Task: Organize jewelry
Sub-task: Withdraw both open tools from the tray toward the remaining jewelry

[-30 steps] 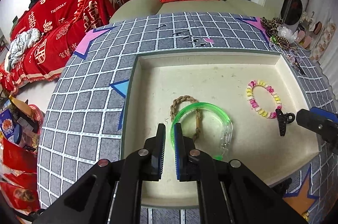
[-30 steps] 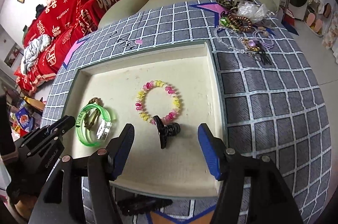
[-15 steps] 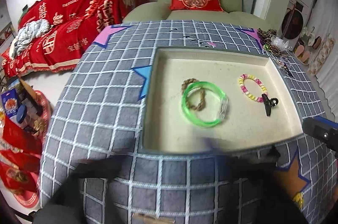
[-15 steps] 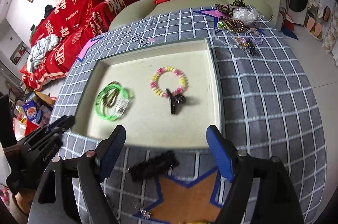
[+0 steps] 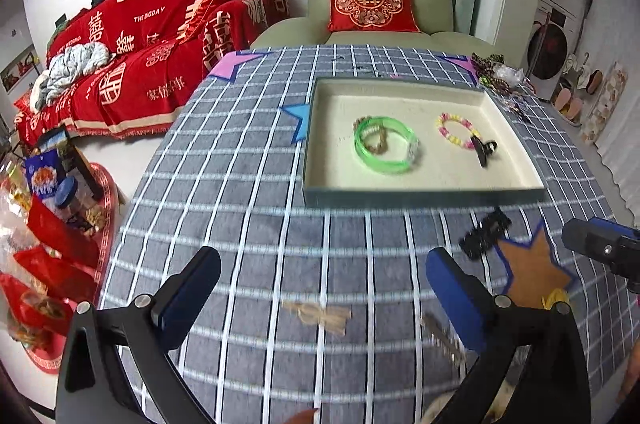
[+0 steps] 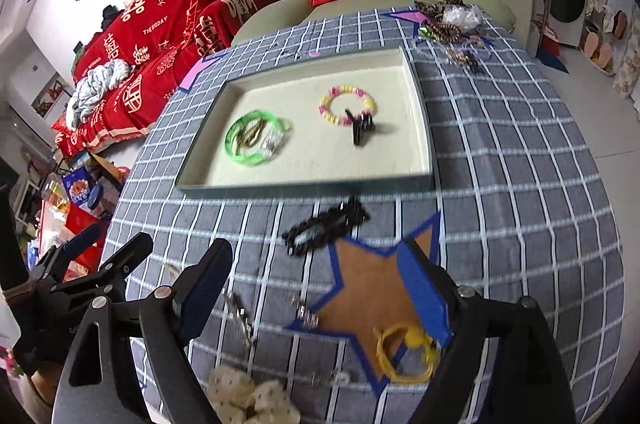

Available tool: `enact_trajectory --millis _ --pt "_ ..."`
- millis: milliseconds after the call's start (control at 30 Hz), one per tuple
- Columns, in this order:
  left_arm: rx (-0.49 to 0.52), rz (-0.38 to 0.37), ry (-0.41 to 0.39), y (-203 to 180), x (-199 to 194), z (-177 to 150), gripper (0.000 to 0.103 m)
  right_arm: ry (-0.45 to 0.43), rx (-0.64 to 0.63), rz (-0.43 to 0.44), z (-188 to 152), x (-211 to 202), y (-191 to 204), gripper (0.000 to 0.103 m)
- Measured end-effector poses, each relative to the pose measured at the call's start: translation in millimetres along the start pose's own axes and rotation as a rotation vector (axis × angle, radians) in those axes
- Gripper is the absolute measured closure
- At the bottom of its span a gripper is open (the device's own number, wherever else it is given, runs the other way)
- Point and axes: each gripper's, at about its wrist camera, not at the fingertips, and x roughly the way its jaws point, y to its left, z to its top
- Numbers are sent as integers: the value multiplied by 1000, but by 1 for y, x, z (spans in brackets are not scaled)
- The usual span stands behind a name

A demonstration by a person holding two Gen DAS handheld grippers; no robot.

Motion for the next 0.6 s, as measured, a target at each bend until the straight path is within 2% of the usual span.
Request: enact_trajectory --millis 67,100,133,200,333,600 --pt "-5 -8 5 2 -7 -11 0 3 -5 -5 -10 -3 1 14" --pt "-11 -14 8 3 -10 -18 0 1 -4 -3 -17 -6 1 5" --pt "-8 -34 12 2 -16 -25 0 -1 -1 5 -23 -7 0 1" --pt "-7 -52 24 3 -22 -37 0 -11 2 21 -36 -12 0 0" --pt "-13 -36 30 6 -34 -59 0 -7 24 33 -56 -21 -3 0" --pt "-57 -31 47 17 -49 -93 0 29 48 13 -94 -34 -13 0"
